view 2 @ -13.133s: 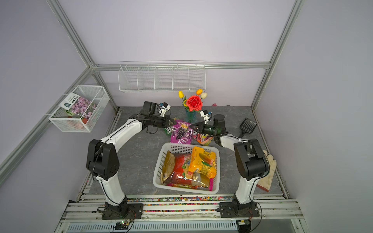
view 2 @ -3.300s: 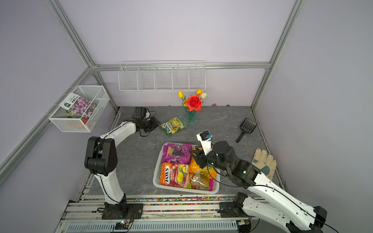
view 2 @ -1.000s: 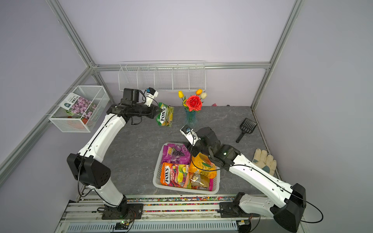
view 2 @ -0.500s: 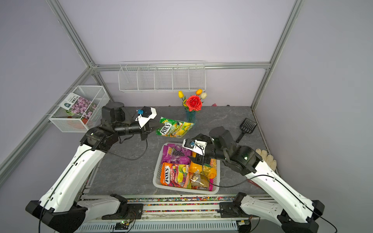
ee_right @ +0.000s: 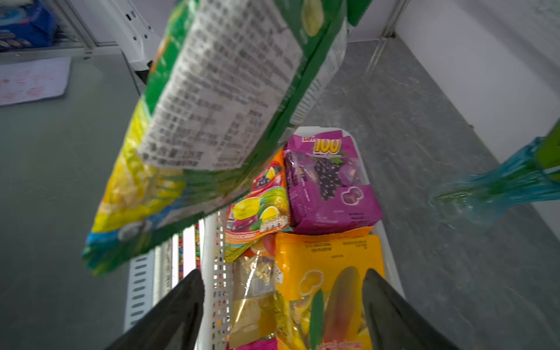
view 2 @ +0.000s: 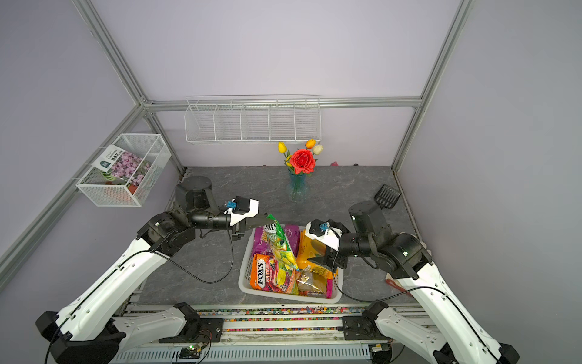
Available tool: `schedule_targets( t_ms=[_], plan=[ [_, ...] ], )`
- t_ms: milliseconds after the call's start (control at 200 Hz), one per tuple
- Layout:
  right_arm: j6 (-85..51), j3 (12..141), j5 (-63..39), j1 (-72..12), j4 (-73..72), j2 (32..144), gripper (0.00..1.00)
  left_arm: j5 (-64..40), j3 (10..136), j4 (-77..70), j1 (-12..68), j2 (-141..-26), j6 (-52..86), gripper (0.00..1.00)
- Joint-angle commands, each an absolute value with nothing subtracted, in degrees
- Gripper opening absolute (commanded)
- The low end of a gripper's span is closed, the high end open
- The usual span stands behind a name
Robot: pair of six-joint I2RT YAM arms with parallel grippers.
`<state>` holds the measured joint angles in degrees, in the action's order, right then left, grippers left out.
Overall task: Put the candies in the basket
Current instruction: Place the candy in the basket.
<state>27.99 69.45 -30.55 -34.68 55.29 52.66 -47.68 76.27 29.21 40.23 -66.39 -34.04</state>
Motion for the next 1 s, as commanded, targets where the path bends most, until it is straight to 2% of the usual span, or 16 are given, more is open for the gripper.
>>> schedule_targets(
  t_ms=[0, 100, 260, 450, 580, 650, 700, 880, 995],
  plan=[
    [23.8, 66.5, -38.5, -34.4, 57.3, 51.1, 0.84, -49.0, 75.6, 25.4, 40.9, -67.4, -29.9, 0.0],
    [23.7, 62.9, -40.5, -34.4, 56.6, 48.0, 0.84, -49.1, 75.2, 25.4, 41.1, -67.7, -28.8, 0.0],
    [16.8, 55.0, -41.8, -34.5, 45.2, 41.9, 0.83, -48.8, 73.8, 24.3, 41.2, -67.6, -27.4, 0.0],
    [13.2, 51.6, -39.0, -34.8, 38.0, 44.5, 0.74, -49.4, 73.5, 23.1, 41.2, -69.0, -25.1, 0.0],
    [15.2, 52.4, -35.5, -34.8, 39.5, 46.7, 0.58, -50.1, 72.7, 22.7, 41.3, -69.5, -24.1, 0.0],
    [16.3, 53.3, -33.7, -34.8, 41.4, 47.2, 0.43, -50.4, 71.9, 22.4, 41.3, -69.6, -23.9, 0.0],
    [17.2, 53.9, -32.9, -34.7, 42.7, 47.4, 0.38, -50.5, 71.2, 22.1, 41.3, -69.7, -23.6, 0.0],
    [21.6, 57.7, -31.2, -34.5, 51.6, 49.3, 0.02, -51.6, 68.5, 20.3, 41.6, -69.7, -22.2, 0.0],
    [25.8, 61.2, -31.6, -34.4, 60.8, 51.5, 0.0, -51.6, 65.9, 19.7, 43.3, -69.8, -22.5, 0.0]
  ],
)
